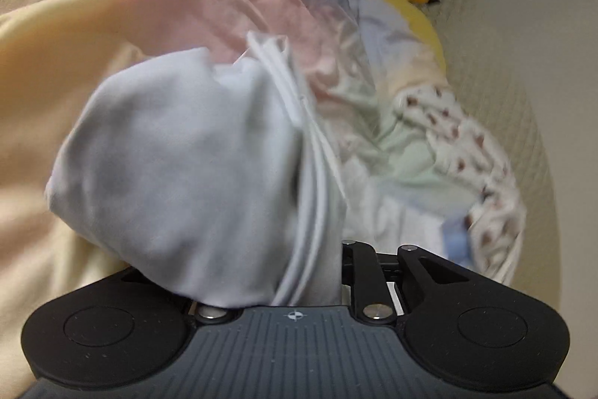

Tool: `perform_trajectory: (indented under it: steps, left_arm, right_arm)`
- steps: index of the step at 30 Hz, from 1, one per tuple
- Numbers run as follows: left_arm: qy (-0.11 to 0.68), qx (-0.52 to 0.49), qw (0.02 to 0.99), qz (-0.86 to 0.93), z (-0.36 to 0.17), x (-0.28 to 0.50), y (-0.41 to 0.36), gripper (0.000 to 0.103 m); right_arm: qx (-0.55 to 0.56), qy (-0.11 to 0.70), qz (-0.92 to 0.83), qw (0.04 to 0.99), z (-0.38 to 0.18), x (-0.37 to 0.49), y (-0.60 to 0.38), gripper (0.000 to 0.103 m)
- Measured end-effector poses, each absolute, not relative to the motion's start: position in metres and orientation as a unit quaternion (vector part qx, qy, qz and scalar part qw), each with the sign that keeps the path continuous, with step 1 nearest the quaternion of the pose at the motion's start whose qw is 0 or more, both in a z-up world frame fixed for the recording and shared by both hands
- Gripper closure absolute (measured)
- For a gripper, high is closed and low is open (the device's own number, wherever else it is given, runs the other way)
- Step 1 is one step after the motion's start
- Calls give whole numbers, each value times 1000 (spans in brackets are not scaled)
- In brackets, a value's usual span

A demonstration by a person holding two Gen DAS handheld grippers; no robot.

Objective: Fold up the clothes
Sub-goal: 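Lift the shirt bundle with both tools and carry it toward the pillow, then open both tools and drop the shirt near the pillow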

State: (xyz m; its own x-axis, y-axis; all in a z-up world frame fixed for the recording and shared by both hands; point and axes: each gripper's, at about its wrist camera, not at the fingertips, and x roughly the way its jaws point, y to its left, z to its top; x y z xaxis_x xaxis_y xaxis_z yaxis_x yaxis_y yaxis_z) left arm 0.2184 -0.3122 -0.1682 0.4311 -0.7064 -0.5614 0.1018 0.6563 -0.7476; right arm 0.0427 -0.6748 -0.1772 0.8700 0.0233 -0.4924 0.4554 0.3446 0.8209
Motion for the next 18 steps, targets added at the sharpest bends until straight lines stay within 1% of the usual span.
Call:
perform_trajectory:
  steps: [2,6,7,8,9,10,11,12,13,14,15,16,17,18]
  left_arm:
    - [449,-297,800,-264,-165,209,-313,74]
    - [443,-278,811,-262,-163,202,-313,73]
    - [446,-275,811,-260,-160,199,-312,68]
    - [449,-272,811,-258,-157,198,-311,60]
    - [449,-268,812,-259,-153,197,-311,56]
    - [450,-264,813,-260,-148,196,-312,47]
    - [450,-260,813,-261,-143,195,-312,38]
    - [450,-255,815,-262,-139,194,-312,32]
    - [446,-245,820,-263,-135,193,-311,20]
    - [442,-231,824,-269,-129,188,-308,14]
    - [439,-218,828,-274,-124,184,-304,14]
    - [435,-204,831,-279,-119,180,-301,13]
    - [431,-193,835,-283,-114,175,-296,13]
    - [428,-186,838,-282,-109,171,-291,12]
  right_arm:
    - [544,216,-133,800,-182,38,-672,76]
    - [538,215,-136,804,-183,36,-670,76]
    - [538,216,-136,803,-183,35,-670,75]
    - [539,218,-136,802,-181,31,-669,74]
    - [539,220,-135,802,-174,22,-667,72]
    - [542,222,-135,799,-169,15,-666,70]
    - [544,223,-134,797,-167,12,-666,65]
    - [544,225,-133,798,-162,11,-665,58]
    - [541,226,-132,799,-156,10,-665,53]
    - [538,226,-128,802,-150,7,-663,43]
    - [533,227,-125,805,-144,4,-662,34]
    - [525,229,-125,810,-137,-1,-660,29]
    - [513,233,-129,816,-129,-7,-657,20]
    - [500,237,-132,822,-120,-12,-654,17]
